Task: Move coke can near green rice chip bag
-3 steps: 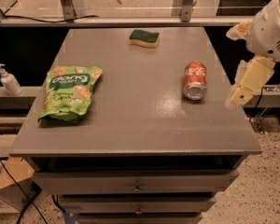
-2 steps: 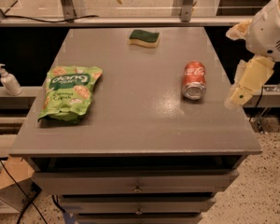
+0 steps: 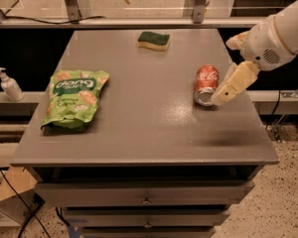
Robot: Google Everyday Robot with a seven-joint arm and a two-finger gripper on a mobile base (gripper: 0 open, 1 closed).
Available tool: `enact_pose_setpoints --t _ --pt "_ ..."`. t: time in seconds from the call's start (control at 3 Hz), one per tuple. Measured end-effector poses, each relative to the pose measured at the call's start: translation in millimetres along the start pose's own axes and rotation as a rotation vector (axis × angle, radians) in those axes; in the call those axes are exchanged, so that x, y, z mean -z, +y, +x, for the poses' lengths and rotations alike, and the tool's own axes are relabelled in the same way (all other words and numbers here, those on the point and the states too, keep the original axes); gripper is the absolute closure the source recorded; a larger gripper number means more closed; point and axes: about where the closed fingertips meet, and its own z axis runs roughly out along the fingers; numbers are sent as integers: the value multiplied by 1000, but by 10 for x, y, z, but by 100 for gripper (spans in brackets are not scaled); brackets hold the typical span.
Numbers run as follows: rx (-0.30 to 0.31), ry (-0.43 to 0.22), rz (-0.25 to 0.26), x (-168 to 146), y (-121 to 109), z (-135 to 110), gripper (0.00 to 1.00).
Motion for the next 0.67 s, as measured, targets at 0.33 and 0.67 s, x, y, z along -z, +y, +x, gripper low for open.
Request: enact_pose_setpoints --t 0.33,0.67 --pt "-68 -53 -17 -320 -191 37 0" --pt "-113 -82 -45 -577 -317 105 0"
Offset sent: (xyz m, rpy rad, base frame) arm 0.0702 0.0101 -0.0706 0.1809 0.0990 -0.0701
